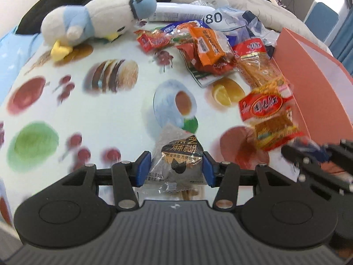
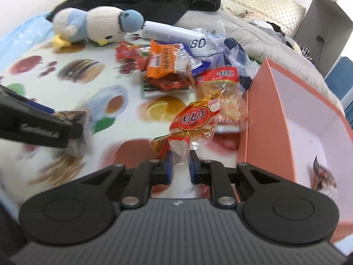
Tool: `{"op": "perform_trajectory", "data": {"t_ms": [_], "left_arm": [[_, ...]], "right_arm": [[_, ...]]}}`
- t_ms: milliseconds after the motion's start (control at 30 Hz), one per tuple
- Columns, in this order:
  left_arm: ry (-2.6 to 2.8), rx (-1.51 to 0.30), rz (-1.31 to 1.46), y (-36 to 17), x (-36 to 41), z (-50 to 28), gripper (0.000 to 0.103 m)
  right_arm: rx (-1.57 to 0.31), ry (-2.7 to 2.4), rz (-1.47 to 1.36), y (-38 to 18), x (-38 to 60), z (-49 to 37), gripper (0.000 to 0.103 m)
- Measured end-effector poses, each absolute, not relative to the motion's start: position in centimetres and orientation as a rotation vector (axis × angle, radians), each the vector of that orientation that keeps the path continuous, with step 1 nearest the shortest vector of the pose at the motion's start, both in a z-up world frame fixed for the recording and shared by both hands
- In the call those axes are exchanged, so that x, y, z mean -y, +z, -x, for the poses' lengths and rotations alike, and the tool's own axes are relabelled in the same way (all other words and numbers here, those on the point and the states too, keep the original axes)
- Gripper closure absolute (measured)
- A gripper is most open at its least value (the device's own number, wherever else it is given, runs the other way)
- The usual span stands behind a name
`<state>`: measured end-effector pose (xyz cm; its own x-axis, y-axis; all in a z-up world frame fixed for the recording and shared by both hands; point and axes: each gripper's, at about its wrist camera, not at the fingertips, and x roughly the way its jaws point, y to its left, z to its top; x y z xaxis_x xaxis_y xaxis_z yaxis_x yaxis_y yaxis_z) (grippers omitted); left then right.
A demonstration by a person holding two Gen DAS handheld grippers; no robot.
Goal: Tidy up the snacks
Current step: 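Lift both held packs up from the pile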
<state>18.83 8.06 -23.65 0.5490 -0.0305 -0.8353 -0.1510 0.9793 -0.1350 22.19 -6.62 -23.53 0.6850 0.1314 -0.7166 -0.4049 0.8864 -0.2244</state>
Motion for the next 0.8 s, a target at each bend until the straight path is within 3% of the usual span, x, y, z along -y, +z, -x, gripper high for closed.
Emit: {"op": "perform_trajectory", "data": {"t_ms": [167, 233, 400, 633, 700, 800], "left_arm": [[0.083, -0.983, 0.201, -24.0, -7.1, -17.0, 0.048], [0.086, -0.983, 0.196, -24.2, -6.7, -16.6, 0.048], [0.077, -0.985, 0.179, -24.9, -6.4, -16.6, 0.048], [0.045, -0.993, 0.207, -25.7, -7.3, -17.6, 0.048], [0.038, -1.004, 0.228, -25.6, -7.7, -18.1, 0.049], [0.034, -1.012, 0.252, -25.6, -8.3, -18.6, 0.049]], "right_arm": [[-0.769, 0.384, 0.319, -23.5, 7.9, -18.4, 0.084], [-0.792, 0.387, 0.314, -24.1, 8.2, -17.7, 0.078], [-0.847, 0.354, 0.281, -25.0, 9.5, -17.4, 0.028], [-0.852, 0.338, 0.2, -24.8, 9.7, -18.4, 0.027], [-0.844, 0.299, 0.207, -25.2, 9.2, -19.2, 0.019], [-0.883, 0.294, 0.17, -26.2, 9.1, -21.2, 0.019]]}}
